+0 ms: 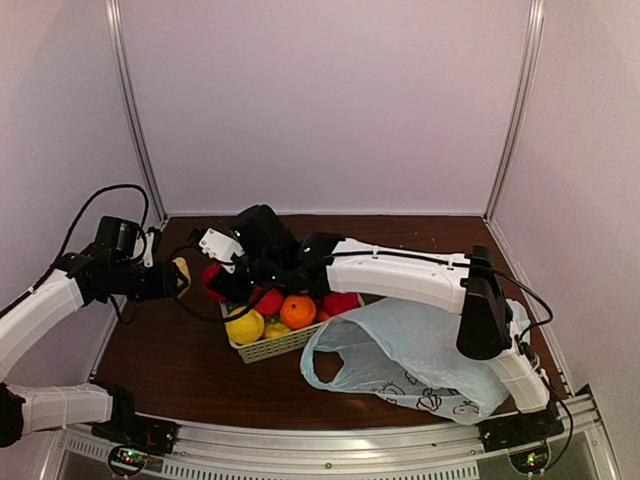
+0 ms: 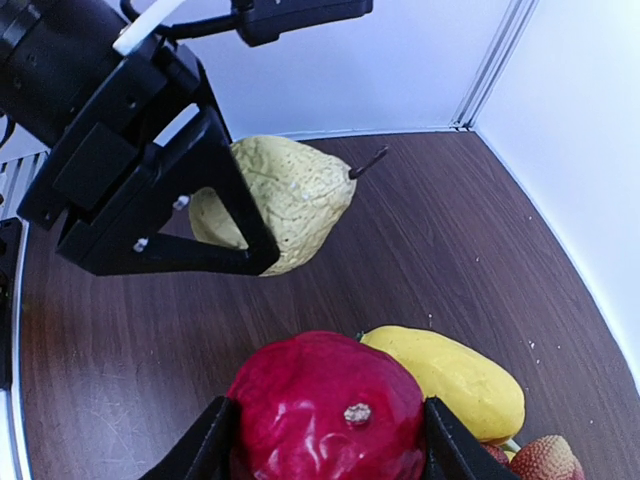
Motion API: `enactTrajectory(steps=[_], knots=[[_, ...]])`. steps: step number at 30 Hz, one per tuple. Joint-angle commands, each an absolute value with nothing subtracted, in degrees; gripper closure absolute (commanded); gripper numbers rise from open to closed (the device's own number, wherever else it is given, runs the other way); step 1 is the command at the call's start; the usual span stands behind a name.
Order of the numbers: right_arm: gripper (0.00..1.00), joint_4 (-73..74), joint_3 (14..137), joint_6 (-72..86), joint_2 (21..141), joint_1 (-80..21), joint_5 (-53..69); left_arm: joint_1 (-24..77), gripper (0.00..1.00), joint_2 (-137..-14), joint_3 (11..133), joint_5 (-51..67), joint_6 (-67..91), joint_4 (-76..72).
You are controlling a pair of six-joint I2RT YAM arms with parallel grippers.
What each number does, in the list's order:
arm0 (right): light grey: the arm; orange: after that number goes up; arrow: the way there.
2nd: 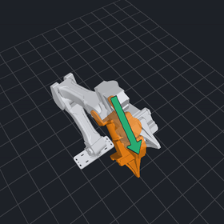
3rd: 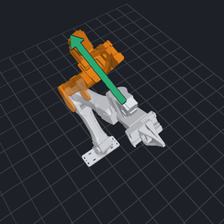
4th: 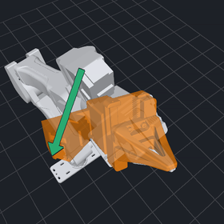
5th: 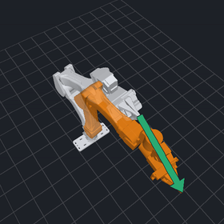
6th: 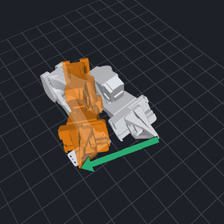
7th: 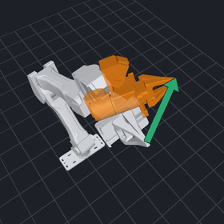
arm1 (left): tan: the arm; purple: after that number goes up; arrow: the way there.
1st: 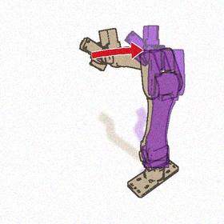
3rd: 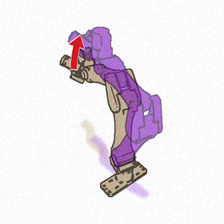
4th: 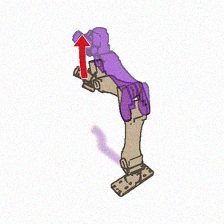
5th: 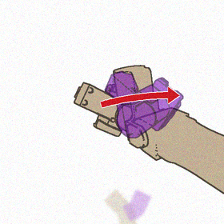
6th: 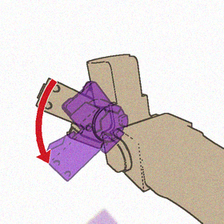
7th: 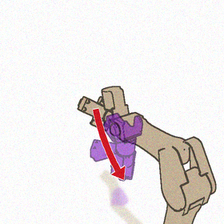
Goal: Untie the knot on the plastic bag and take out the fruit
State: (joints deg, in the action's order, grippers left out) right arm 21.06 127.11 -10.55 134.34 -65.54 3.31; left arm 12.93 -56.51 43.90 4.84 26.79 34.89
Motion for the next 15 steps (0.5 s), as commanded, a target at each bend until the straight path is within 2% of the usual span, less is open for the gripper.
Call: enactTrajectory(steps=[1,15], knots=[[0.54,23.48,128.2,-15.57,133.76,-66.03,5.0,12.06,0.45,-57.59,46.55,4.42,21.82,34.69],[0.54,30.11,133.51,-18.66,140.32,-66.63,1.3,11.87,0.45,-58.48,44.05,4.95,18.47,31.13]])
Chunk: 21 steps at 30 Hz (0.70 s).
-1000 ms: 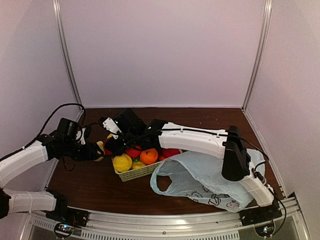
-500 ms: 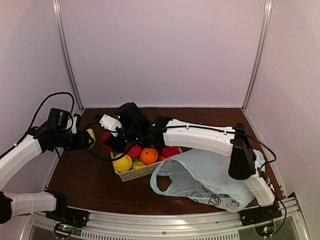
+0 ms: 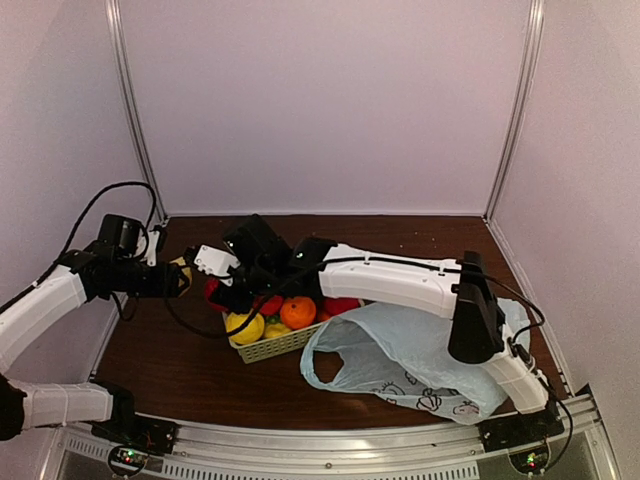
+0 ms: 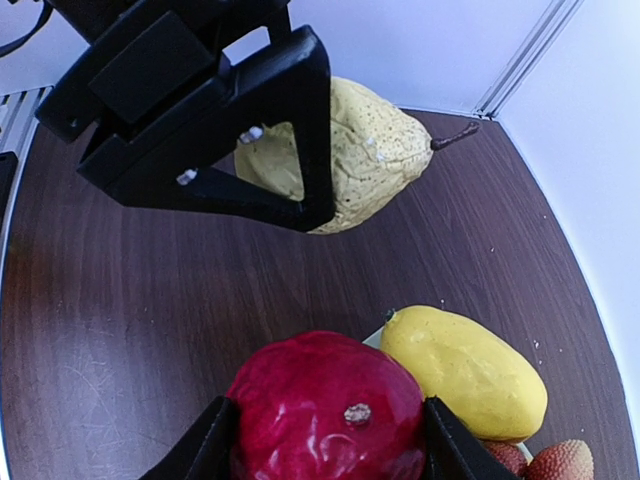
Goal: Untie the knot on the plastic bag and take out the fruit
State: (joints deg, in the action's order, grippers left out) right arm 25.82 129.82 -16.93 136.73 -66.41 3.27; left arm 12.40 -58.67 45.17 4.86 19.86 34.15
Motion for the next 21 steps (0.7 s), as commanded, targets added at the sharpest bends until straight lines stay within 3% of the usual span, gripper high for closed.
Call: enactTrajectory(steps=[1,21], knots=[[0.54,30.81,134.33,-18.91,140.96,-66.62,1.38,11.88,0.45,-58.44,44.03,4.89,18.46,31.05],[0.53,37.04,137.09,-23.64,144.38,-66.58,-0.18,11.87,0.45,-58.8,43.94,5.03,18.46,30.39]])
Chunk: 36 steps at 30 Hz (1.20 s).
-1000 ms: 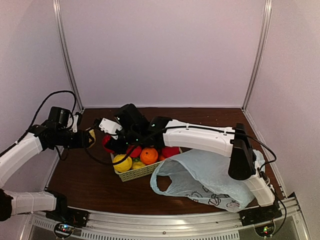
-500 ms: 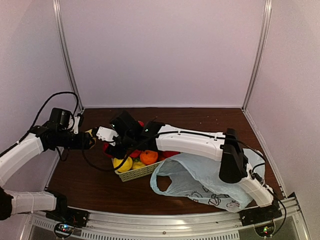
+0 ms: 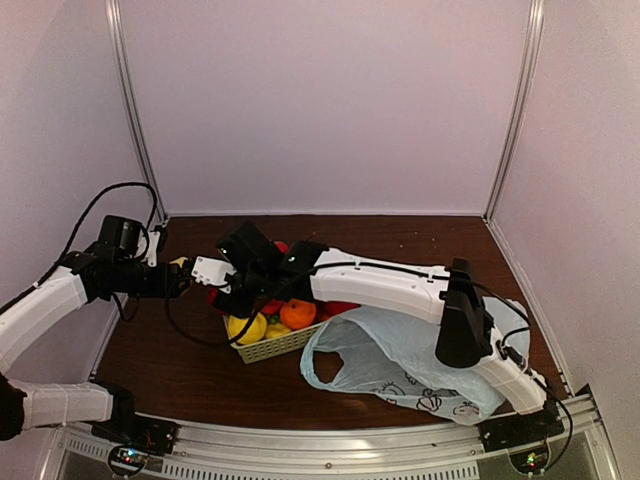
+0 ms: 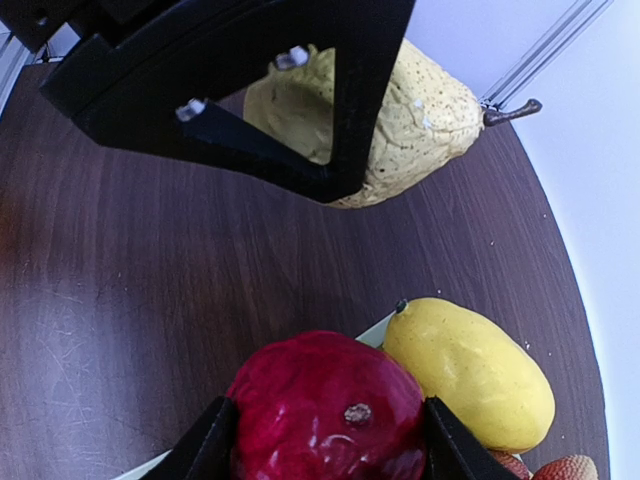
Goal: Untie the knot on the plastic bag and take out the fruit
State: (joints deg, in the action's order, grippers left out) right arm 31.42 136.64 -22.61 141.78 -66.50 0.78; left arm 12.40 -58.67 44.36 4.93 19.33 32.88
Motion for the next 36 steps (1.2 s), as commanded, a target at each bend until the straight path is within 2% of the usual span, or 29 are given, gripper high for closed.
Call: enactTrajectory(steps=[1,14,20,30,33,36], knots=[[0.53,37.06,137.11,-23.64,144.61,-66.6,-0.18,11.87,0.45,-58.88,43.9,4.99,18.46,30.35],[0.47,37.7,137.11,-23.38,146.13,-66.59,1.34,11.87,0.45,-59.41,43.9,4.99,18.46,30.32],[0.31,36.65,137.05,-22.83,144.66,-66.61,0.92,11.87,0.45,-58.66,43.68,6.44,18.19,29.62],[0.19,32.39,136.5,-18.81,141.72,-66.49,2.32,11.87,0.45,-58.49,43.44,6.24,18.3,29.7],[0.11,31.39,136.06,-18.03,140.57,-66.51,3.36,11.87,0.45,-58.27,43.52,6.17,18.28,29.63],[0.08,30.08,135.27,-17.27,139.45,-66.41,4.15,11.87,0.45,-57.85,43.35,6.87,18.19,29.3]])
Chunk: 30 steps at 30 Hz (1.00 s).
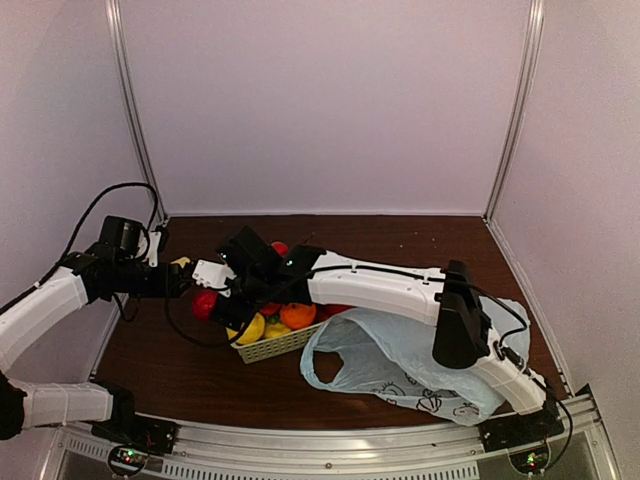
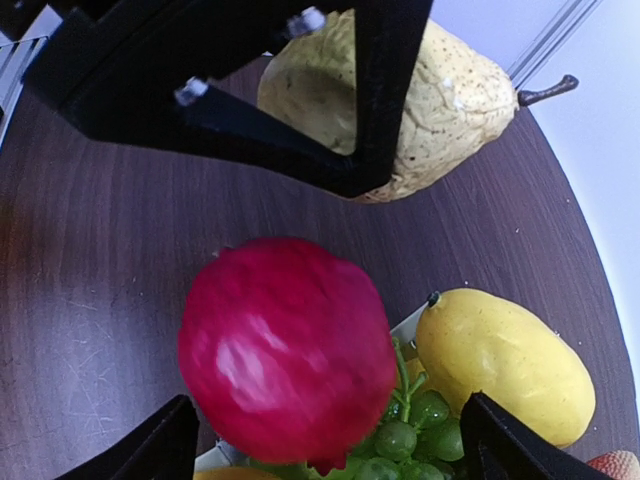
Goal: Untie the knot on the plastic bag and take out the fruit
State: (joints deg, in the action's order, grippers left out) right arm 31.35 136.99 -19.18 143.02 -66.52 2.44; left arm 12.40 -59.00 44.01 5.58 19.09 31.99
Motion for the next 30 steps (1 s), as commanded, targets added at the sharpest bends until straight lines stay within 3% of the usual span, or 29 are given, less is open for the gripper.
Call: enactTrajectory(steps=[1,11,18,23,30], knots=[[0.08,29.8,135.0,-16.98,139.16,-66.37,4.33,11.87,0.45,-57.71,43.29,7.47,18.12,29.08],[0.04,25.44,130.63,-12.18,134.51,-65.83,7.83,11.87,0.45,-56.85,42.85,10.77,17.88,27.87],[0.03,19.23,123.45,-3.94,126.61,-64.63,11.26,11.95,0.45,-54.56,41.76,23.13,17.37,24.76],[0.03,13.34,112.35,3.66,118.48,-63.24,9.28,12.86,0.46,-56.5,41.18,29.81,20.97,23.85],[0.03,5.08,93.71,8.29,103.83,-61.22,4.91,19.23,0.46,-59.21,42.56,26.99,21.88,22.68]])
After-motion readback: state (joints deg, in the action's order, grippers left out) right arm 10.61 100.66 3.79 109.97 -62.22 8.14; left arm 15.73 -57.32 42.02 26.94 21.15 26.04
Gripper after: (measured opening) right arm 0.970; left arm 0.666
